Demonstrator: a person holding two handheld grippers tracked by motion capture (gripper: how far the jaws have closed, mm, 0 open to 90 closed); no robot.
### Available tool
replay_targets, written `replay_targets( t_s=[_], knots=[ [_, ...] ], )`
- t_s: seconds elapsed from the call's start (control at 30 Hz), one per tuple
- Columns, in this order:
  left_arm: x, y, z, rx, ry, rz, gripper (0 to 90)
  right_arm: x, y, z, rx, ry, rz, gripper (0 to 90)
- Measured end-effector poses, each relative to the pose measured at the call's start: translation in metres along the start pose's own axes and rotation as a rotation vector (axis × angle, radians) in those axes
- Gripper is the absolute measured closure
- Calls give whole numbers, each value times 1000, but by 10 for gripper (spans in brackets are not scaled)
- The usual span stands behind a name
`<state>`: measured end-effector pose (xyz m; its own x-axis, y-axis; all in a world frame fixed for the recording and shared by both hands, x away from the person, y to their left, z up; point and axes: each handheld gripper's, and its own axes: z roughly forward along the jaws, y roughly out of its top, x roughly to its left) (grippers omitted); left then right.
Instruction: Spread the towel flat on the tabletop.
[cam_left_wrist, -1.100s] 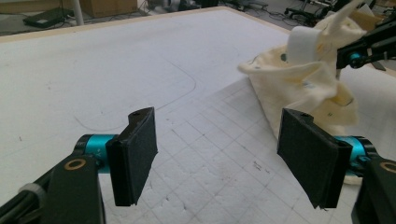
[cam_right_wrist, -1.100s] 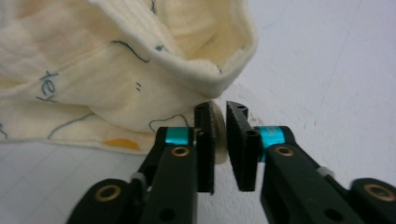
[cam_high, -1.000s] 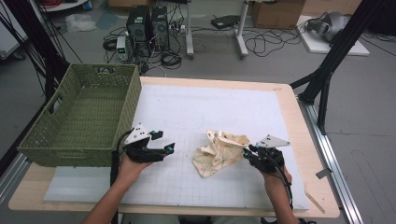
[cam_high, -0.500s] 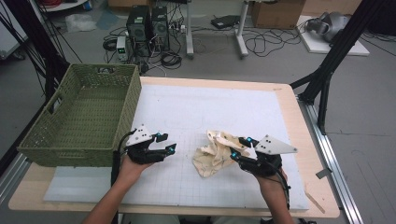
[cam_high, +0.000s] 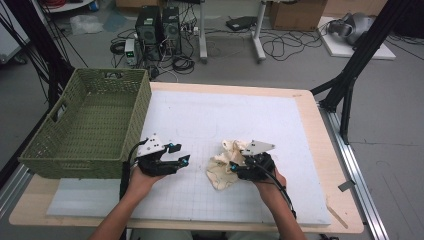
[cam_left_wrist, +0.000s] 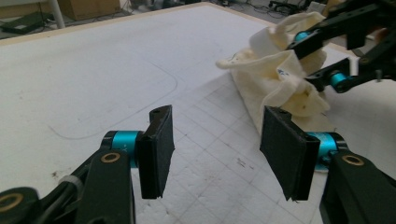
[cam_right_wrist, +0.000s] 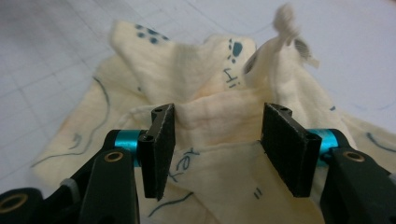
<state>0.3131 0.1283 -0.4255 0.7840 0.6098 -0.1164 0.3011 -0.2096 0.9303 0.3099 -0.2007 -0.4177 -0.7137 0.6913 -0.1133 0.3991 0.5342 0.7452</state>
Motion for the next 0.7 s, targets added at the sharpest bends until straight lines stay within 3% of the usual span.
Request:
replay_targets(
  t_s=[0.07,0.13,0.27,0.47,0.57,0.6,0.63,0.7],
  knots=[
    [-1,0,2,4,-18,10,534,-2,-1,5,32,2,-4,487],
    [-3,0,5,15,-31,18,532,-4,-2,8,49,23,-5,578],
    [-14,3,26,65,-96,7,468,-5,-3,6,64,39,-14,708],
    [-33,16,64,99,-158,41,397,-9,-8,1,78,36,-5,793],
    [-43,19,83,143,-181,86,398,-11,-10,-1,59,41,7,822],
    [-43,19,83,143,-181,86,435,-11,-11,-2,55,43,11,827],
    [-49,19,91,165,-186,126,535,-12,-12,-3,54,44,16,829],
    [-51,17,94,179,-169,143,760,-13,-12,-5,50,43,18,835]
  ],
)
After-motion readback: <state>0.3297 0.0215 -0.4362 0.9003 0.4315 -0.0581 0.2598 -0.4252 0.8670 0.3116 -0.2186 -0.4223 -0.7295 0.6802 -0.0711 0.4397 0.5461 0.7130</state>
